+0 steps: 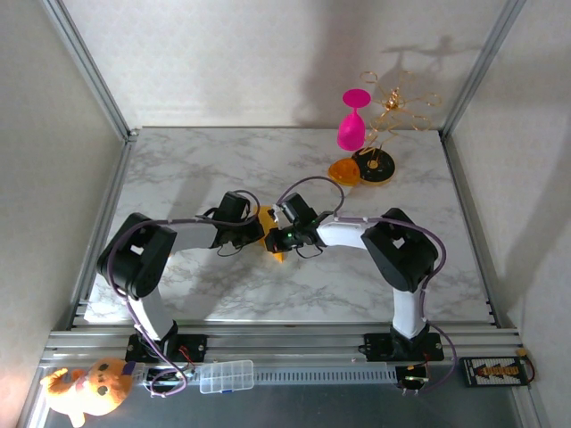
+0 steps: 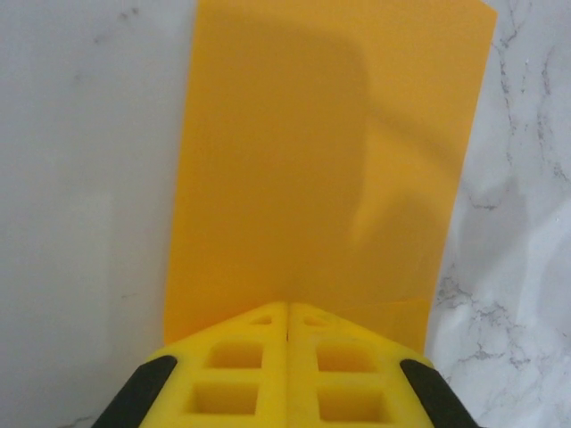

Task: Fold a paper plane with a square sheet of paper (pick it up from the middle)
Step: Third fold the triangle at the center of the table.

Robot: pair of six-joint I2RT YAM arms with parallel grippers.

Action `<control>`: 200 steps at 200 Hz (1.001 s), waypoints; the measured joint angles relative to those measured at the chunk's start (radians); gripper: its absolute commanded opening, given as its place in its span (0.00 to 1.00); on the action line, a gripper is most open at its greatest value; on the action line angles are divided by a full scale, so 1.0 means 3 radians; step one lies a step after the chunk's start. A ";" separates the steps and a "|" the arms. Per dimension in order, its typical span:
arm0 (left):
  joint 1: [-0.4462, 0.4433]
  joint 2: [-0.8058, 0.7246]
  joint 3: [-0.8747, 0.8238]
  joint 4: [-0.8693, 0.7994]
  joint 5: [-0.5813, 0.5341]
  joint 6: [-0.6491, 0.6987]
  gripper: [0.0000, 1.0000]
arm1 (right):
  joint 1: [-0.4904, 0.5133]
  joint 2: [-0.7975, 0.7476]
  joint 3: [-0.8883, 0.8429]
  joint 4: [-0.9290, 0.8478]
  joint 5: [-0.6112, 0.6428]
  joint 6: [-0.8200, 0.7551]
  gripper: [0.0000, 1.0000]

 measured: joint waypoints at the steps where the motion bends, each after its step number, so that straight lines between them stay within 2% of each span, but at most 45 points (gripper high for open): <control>1: 0.0000 0.0001 0.0003 -0.0001 0.0000 0.0000 0.02 | 0.0000 0.0003 0.0000 0.0000 -0.0001 0.0000 0.02; 50: -0.0025 0.0024 0.0071 -0.0107 -0.0108 -0.0086 0.01 | -0.0013 -0.0011 -0.0188 0.0142 -0.0056 -0.0004 0.03; 123: -0.0032 0.0048 0.0127 -0.0168 -0.0134 -0.0170 0.01 | -0.0019 -0.0486 -0.0820 0.0229 -0.0090 -0.0014 0.02; 151: -0.0034 0.0048 0.0141 -0.0170 -0.0095 -0.0188 0.08 | -0.0019 -0.0683 -0.0890 0.0072 0.0031 0.0000 0.06; 180: -0.0041 0.0015 0.0170 -0.0193 0.0004 -0.0309 0.26 | -0.0028 -0.1001 -0.0880 0.0139 0.0271 0.0084 0.15; 200: -0.0029 -0.0155 0.0191 -0.0217 0.0005 -0.0422 0.32 | -0.0031 -0.1097 -0.0819 0.0259 0.0435 0.0151 0.18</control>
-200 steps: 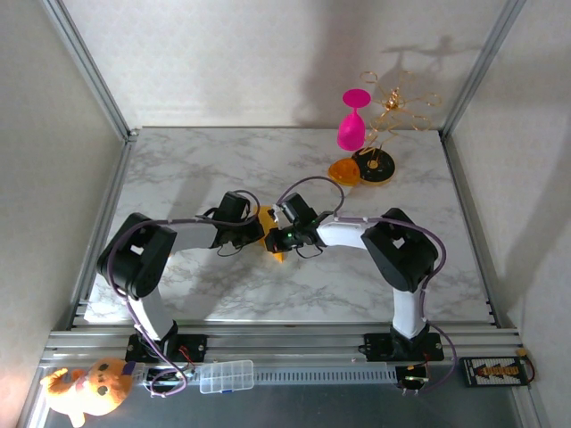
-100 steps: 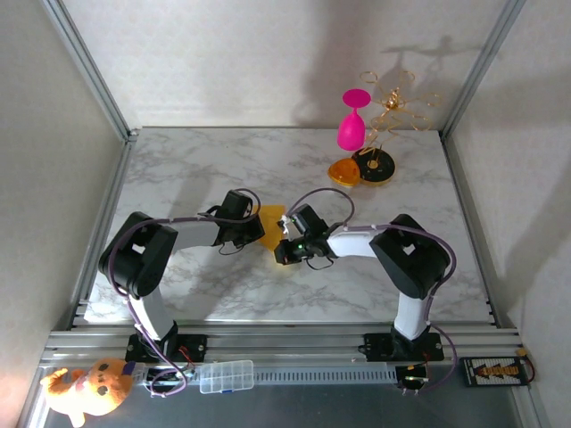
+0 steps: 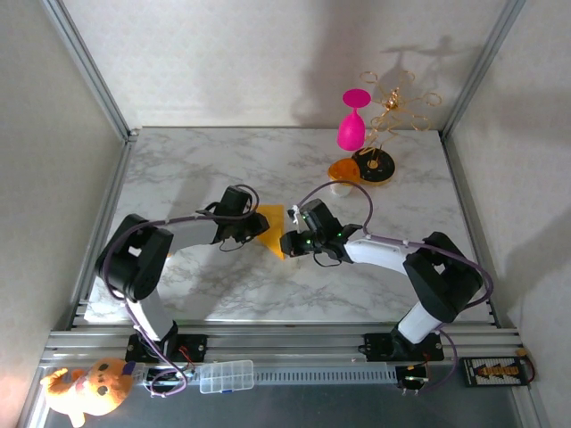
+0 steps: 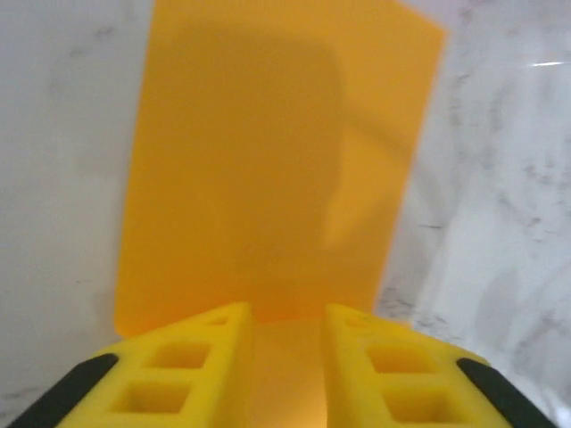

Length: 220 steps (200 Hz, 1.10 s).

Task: Fold a paper plane with a square sheet of paper (pick it up from the middle)
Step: Third fold the triangle at the center of the table, then fourth fold the wing at the center of the table.

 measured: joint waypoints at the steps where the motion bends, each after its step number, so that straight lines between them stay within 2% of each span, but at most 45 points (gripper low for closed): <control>1: 0.0003 -0.0008 0.0000 -0.0001 -0.0001 -0.0005 0.32 | 0.0000 0.0000 0.0003 0.0003 0.0005 0.0005 0.18; 36: 0.0135 -0.0481 -0.0085 0.0056 -0.0052 -0.0209 0.43 | -0.0004 0.0074 0.0160 0.0067 0.0145 0.0136 0.16; 60: 0.0275 -0.0749 -0.0306 0.0098 -0.0117 -0.0327 0.46 | -0.0004 0.0285 0.0364 0.0057 0.0156 0.0189 0.16; 117: 0.0324 -0.0813 -0.0726 0.0253 -0.0029 -0.0581 0.50 | -0.0004 0.0702 0.0670 -0.0098 0.0158 0.0280 0.20; 151: 0.0315 -0.0731 -0.0768 0.0399 0.0107 -0.0661 0.49 | -0.0004 0.0839 0.0732 -0.0243 0.0210 0.0360 0.21; 220: 0.0275 -0.0425 -0.0724 0.0490 0.0258 -0.0694 0.37 | -0.0025 0.0997 0.0765 -0.0381 0.0294 0.0460 0.23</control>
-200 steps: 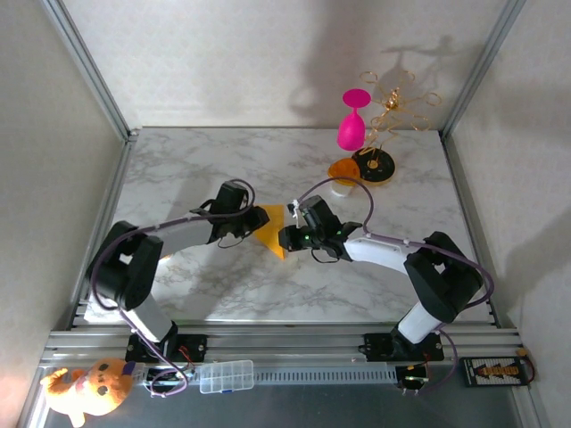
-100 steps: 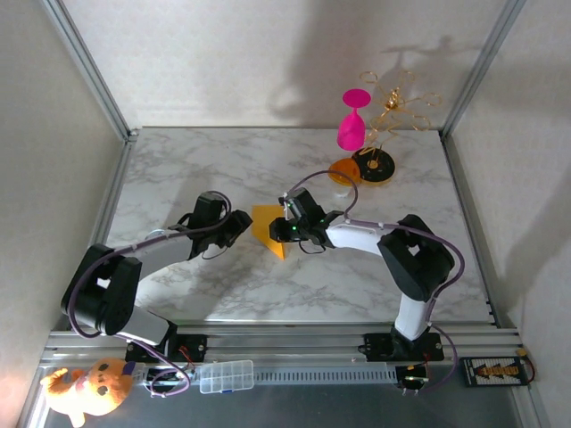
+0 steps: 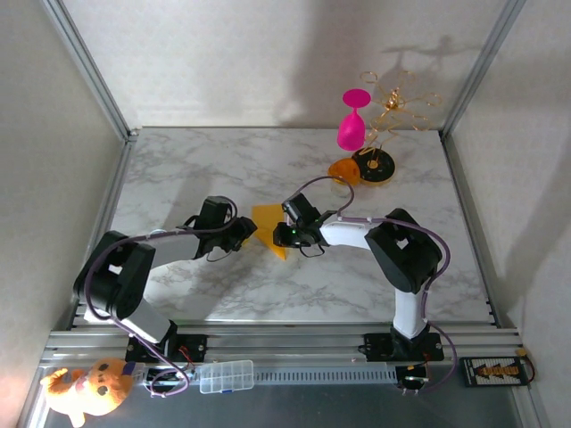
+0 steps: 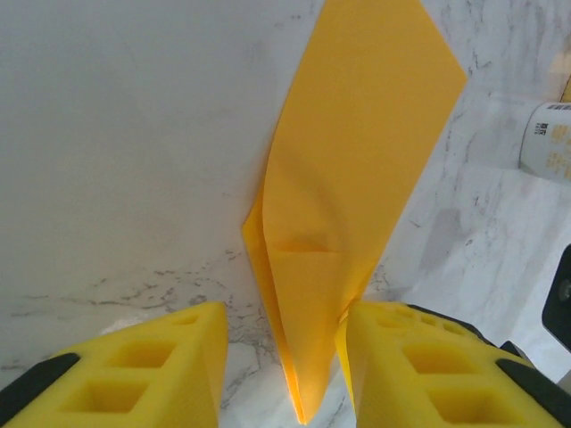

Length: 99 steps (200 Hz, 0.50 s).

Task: Fold a paper plane with a square sheet of paper (pick it up from the middle)
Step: Fourth fold the wing at the center of the table.

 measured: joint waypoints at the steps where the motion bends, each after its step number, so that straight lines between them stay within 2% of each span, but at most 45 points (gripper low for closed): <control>1: -0.0001 0.0006 0.0003 0.0000 0.0004 0.0000 0.37 | 0.0000 0.0000 0.0000 0.0000 0.0000 0.0000 0.23; 36: -0.0005 0.0139 0.0118 0.0004 0.0058 0.0017 0.34 | -0.0001 0.0000 0.0000 0.0000 0.0000 0.0004 0.23; 99: -0.0020 0.0303 0.0264 -0.0011 0.0074 0.0102 0.34 | -0.0009 0.0003 0.0000 0.0000 -0.0003 0.0011 0.23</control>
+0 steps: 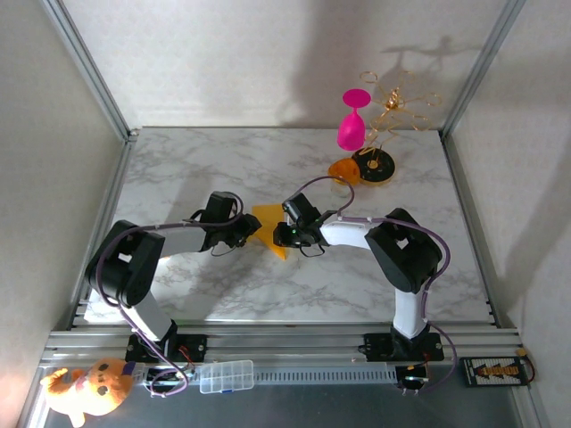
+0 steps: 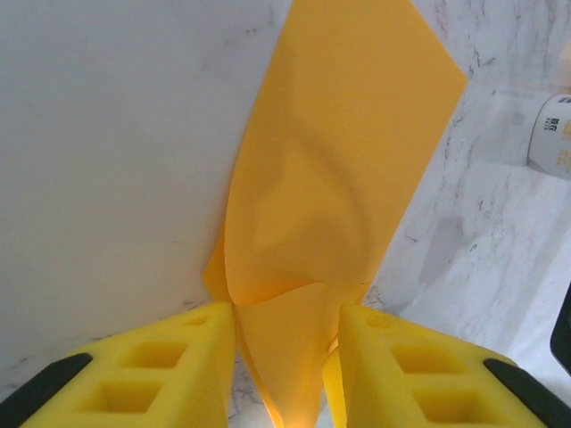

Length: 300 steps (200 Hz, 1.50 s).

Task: Fold a paper plane with a square sheet of paper (pick it up from the middle)
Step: Fourth fold the wing at the center of the table.

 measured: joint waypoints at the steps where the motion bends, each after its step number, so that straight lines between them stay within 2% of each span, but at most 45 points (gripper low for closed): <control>1: 0.0000 0.0000 0.0001 0.0000 0.0000 0.0000 0.34 | 0.0000 0.0000 0.0000 0.0001 0.0000 0.0001 0.23; 70: -0.0003 0.0130 0.0093 0.0001 0.0098 0.0102 0.30 | -0.0006 0.0004 0.0000 0.0001 -0.0011 0.0000 0.23; 114: -0.0003 0.0259 0.0216 -0.0106 0.0200 0.0337 0.28 | -0.0006 0.0004 -0.0001 0.0003 -0.0011 -0.0001 0.23; 181: 0.0017 0.0362 0.0370 -0.0285 0.0284 0.0755 0.14 | -0.0050 0.0003 -0.0009 0.0045 -0.0034 -0.0095 0.25; 201: 0.0017 0.0376 0.0370 -0.0331 0.0287 0.0802 0.09 | -0.0070 0.0001 -0.0009 0.0056 -0.0036 -0.0178 0.28; 224: 0.0017 0.0369 0.0370 -0.0331 0.0280 0.0782 0.03 | -0.0075 -0.0051 -0.0018 0.0053 -0.0023 -0.0306 0.37; 243: 0.0017 0.0298 0.0369 -0.0329 0.0219 0.0688 0.03 | -0.0079 -0.0219 -0.0085 0.0079 0.0048 -0.0454 0.43; 300: -0.0168 -0.0209 0.0267 -0.0292 -0.0292 0.0089 0.05 | -0.0013 -0.0982 -0.0593 0.0507 0.0581 -0.1092 0.48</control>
